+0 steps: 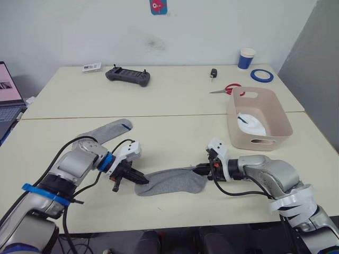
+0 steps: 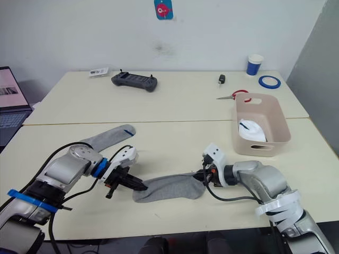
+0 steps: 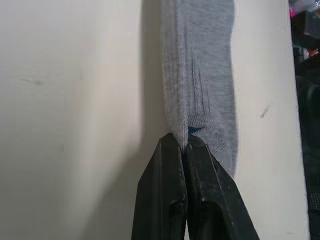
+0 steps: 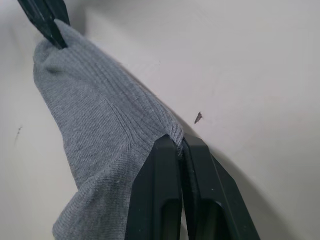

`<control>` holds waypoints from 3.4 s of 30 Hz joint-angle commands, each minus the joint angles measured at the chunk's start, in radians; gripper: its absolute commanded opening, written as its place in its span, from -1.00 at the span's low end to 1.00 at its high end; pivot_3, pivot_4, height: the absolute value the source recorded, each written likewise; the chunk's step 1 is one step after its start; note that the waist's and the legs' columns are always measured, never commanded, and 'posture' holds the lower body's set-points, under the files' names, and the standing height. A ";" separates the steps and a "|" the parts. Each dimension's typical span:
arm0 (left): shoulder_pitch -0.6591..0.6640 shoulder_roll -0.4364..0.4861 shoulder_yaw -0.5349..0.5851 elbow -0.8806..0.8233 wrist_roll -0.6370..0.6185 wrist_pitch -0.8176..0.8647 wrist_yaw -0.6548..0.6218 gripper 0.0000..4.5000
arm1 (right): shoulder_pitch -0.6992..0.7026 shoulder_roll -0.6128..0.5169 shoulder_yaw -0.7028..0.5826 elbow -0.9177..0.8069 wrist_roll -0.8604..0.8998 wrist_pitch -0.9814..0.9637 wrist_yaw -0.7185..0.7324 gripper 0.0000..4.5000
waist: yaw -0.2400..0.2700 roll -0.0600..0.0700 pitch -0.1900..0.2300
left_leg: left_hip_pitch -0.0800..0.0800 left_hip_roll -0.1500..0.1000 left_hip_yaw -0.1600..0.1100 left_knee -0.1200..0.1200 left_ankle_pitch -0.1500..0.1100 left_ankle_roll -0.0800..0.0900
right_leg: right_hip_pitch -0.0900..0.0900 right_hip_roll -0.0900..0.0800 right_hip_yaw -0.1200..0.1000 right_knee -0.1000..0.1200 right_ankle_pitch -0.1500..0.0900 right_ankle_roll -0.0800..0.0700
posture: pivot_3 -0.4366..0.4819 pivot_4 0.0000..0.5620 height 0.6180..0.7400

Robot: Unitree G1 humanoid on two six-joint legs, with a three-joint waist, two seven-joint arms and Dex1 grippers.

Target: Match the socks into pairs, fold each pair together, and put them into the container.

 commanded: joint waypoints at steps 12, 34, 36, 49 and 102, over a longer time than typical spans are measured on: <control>0.008 -0.035 0.100 0.072 0.047 -0.123 0.052 -0.14 | 0.053 0.014 -0.094 -0.065 -0.023 -0.040 -0.019 0.22 | 0.001 0.001 -0.001 | 0.001 -0.001 0.000 0.001 0.000 0.000 | 0.001 -0.001 0.000 0.001 0.000 0.001 | -0.05 -0.47 1.00; 0.444 -0.155 0.775 -0.251 -0.114 -0.073 0.736 0.99 | 0.209 -0.034 -0.130 -0.397 -0.115 -0.327 -0.005 1.00 | 0.001 0.001 -0.001 | 0.001 0.001 -0.002 0.000 0.000 0.000 | 0.001 -0.002 0.002 0.000 0.000 0.000 | -0.05 -0.47 1.00; 0.423 -0.167 0.818 -0.207 -0.102 -0.115 0.818 0.99 | 0.172 -0.023 -0.121 -0.418 -0.108 -0.317 -0.006 1.00 | 0.000 0.001 -0.001 | 0.001 0.001 -0.002 0.000 0.000 0.000 | 0.001 -0.002 0.001 0.000 0.000 0.000 | -0.05 -0.47 1.00; 0.264 -0.172 0.811 0.123 -0.046 -0.026 1.055 0.99 | 0.119 0.004 -0.098 -0.412 -0.119 -0.318 -0.012 1.00 | 0.004 -0.001 -0.002 | 0.001 -0.001 -0.002 0.000 0.000 0.000 | 0.002 -0.003 -0.002 0.000 0.001 0.001 | -0.05 -0.47 1.00; -0.003 -0.267 0.543 -0.234 -0.320 0.381 0.863 1.00 | 0.168 -0.093 -0.172 -0.487 -0.112 -0.269 -0.042 1.00 | 0.007 -0.002 -0.002 | 0.001 -0.002 -0.001 0.000 0.002 -0.004 | 0.002 -0.002 0.000 -0.001 0.001 0.001 | -0.05 -0.47 1.00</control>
